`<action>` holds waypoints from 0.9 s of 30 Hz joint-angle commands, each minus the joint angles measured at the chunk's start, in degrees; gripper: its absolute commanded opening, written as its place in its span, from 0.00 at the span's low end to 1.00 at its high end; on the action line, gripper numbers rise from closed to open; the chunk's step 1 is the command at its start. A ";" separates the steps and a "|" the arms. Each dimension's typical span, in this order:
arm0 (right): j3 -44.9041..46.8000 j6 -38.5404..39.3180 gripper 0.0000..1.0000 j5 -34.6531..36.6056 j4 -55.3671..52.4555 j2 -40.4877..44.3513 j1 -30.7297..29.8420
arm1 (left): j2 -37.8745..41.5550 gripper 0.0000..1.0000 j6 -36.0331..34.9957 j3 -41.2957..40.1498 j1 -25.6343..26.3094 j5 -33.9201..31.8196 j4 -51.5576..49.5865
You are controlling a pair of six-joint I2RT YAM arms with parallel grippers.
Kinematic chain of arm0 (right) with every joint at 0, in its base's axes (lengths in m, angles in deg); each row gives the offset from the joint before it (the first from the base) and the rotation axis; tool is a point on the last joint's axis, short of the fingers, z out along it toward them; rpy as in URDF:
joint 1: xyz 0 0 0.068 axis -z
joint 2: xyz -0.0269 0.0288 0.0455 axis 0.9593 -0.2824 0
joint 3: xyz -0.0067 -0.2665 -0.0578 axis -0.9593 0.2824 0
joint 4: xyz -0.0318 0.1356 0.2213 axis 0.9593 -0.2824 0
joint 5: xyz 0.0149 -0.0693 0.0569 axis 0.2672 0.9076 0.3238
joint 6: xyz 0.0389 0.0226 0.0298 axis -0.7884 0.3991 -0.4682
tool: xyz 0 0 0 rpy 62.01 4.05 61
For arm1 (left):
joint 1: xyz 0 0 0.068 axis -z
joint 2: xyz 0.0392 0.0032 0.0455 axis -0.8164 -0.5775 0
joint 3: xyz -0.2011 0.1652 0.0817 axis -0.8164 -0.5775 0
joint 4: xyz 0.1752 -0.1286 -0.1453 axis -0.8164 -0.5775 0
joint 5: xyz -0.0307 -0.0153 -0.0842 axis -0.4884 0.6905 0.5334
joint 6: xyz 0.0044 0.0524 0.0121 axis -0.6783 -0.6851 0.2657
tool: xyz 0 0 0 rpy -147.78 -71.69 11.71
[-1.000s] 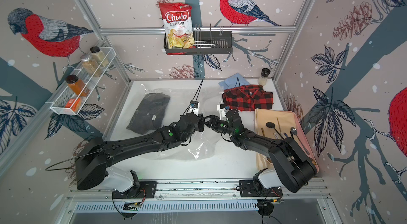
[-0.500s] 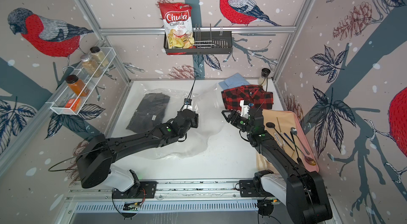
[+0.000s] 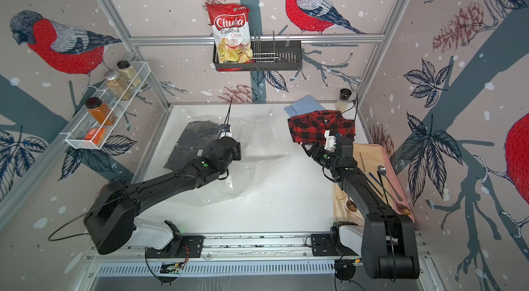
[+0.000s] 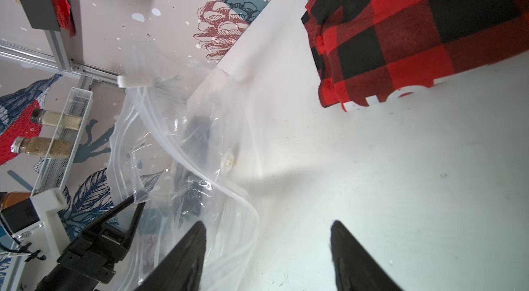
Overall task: Place the folded shirt into the vacuum bag
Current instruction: Move the shirt at the center of the board.
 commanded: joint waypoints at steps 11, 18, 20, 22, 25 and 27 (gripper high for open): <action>-16.13 6.12 0.68 5.22 -3.86 -20.42 0.20 | 4.69 0.00 -3.26 1.81 -3.22 2.75 -4.25; -28.51 9.33 0.66 8.33 -8.98 -34.12 -1.02 | 2.20 0.00 -1.39 3.49 -1.20 11.92 -1.93; -31.11 10.01 0.66 9.20 -10.18 -36.89 -1.70 | 0.46 0.00 -1.35 4.25 -0.07 11.87 -1.46; -33.17 10.57 0.66 10.37 -11.13 -39.24 -2.49 | -1.64 0.00 -1.34 5.13 0.72 11.23 -1.53; -35.06 11.58 0.66 11.56 -12.55 -42.36 -3.94 | -4.00 0.00 -1.25 5.58 0.73 9.65 -1.48; -35.54 11.96 0.66 12.09 -13.23 -44.26 -5.08 | -4.98 0.00 -1.54 5.82 0.67 7.32 -1.67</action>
